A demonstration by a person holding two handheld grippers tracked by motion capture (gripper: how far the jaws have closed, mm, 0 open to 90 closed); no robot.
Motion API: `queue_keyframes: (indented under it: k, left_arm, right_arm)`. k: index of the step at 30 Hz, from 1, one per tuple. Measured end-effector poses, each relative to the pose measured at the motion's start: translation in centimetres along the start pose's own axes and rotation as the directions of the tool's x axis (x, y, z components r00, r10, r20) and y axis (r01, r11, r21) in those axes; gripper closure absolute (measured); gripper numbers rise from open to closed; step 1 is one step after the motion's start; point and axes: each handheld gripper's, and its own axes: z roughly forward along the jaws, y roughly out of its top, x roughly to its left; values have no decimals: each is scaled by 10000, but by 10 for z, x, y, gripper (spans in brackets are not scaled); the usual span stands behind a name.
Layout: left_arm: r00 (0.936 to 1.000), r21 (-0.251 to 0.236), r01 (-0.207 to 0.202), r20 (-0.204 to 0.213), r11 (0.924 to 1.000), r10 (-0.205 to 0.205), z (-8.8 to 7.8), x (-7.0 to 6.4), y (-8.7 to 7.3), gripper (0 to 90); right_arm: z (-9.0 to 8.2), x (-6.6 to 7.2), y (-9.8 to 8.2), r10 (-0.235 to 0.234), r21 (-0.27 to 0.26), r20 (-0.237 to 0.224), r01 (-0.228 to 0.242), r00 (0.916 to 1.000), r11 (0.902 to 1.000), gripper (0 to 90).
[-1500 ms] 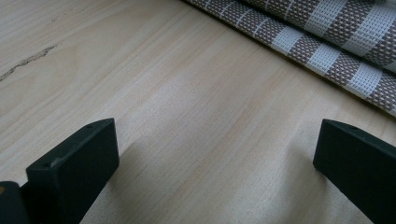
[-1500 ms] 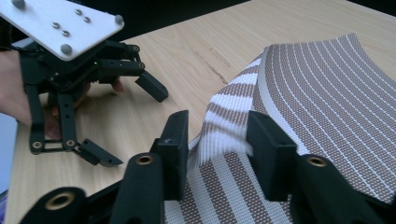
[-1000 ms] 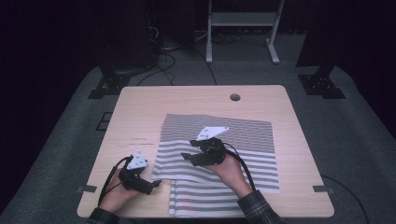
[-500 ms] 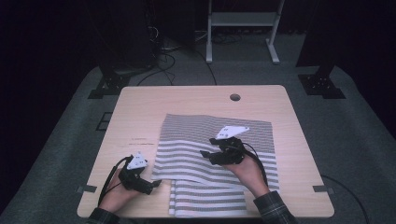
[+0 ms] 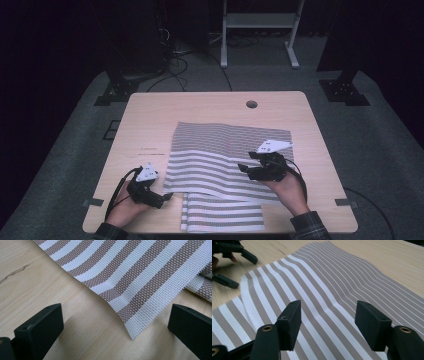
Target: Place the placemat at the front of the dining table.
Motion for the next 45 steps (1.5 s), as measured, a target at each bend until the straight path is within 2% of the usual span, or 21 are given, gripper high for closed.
queue_keyframes:
  k: [13, 21, 31, 41, 45]
  left_arm:
    - [10000, -19, 20, 10, 10000, -20, 0, 0, 0, 0]
    - [10000, -26, -3, 3, 10000, 3, 0, 0, 0, 0]
    - [10000, -17, -6, 1, 10000, 6, 0, -1, 0, 0]
    - [10000, -16, -10, -7, 10000, 10, 0, -1, 0, 0]
    - [10000, -11, -22, -4, 10000, 22, 0, -2, 0, 0]
  right_arm:
    - [-38, -22, -44, 596, 212, 839, -616, 9947, 9979, 365]
    - [-55, -26, -69, 758, 487, 1257, -824, 9892, 9954, 360]
    - [-64, -28, -103, 1140, 1205, 1663, -1350, 9795, 9835, 343]
    - [-66, -24, -129, 1159, 2071, 1855, -1542, 9758, 9661, 341]
    - [-68, -23, -132, 1117, 2026, 1905, -1504, 9753, 9676, 359]
